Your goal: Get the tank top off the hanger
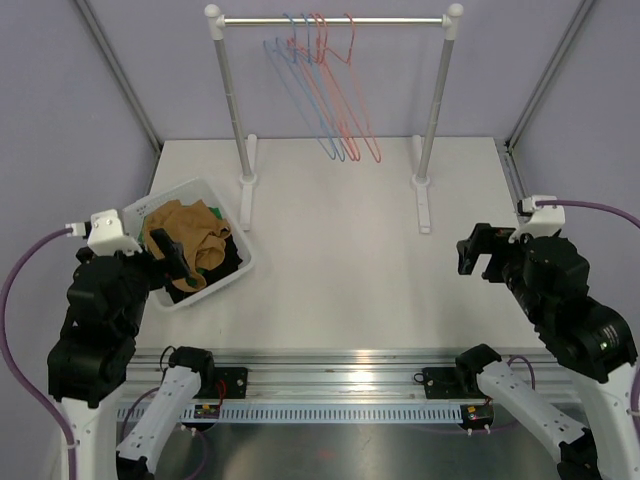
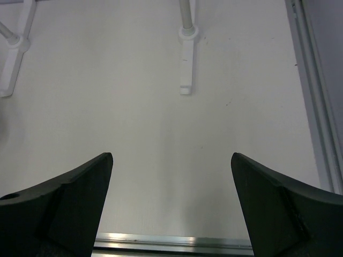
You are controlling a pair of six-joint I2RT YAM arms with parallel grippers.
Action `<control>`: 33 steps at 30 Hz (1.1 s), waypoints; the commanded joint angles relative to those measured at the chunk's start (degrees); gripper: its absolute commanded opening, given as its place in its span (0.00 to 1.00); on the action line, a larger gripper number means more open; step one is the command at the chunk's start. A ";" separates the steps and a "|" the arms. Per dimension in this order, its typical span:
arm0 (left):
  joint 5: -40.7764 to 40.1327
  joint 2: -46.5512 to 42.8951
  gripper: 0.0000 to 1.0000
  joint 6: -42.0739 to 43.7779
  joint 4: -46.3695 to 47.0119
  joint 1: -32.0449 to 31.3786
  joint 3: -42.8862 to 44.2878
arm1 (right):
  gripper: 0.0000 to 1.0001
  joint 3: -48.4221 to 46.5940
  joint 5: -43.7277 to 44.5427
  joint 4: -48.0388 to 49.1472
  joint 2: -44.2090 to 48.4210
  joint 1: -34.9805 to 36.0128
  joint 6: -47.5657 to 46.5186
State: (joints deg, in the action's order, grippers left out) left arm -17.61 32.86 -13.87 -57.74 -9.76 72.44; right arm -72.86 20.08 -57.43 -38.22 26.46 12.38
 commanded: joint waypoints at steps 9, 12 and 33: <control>6.18 -13.52 0.99 1.74 -2.91 -2.19 -8.54 | 0.99 1.49 3.75 -4.97 11.58 -0.09 -1.84; 6.44 -16.77 0.99 1.48 -2.30 -2.63 -9.78 | 0.99 2.72 3.39 -4.71 12.29 0.00 -0.96; 8.82 -14.50 0.99 2.09 -1.07 -2.63 -9.34 | 0.99 3.69 2.34 -1.37 8.33 -0.09 -1.31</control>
State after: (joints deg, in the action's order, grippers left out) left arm -10.07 16.36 -13.23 -61.58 -12.12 62.22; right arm -68.40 22.81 -61.12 -28.82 26.46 11.33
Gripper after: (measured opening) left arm 0.988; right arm 0.993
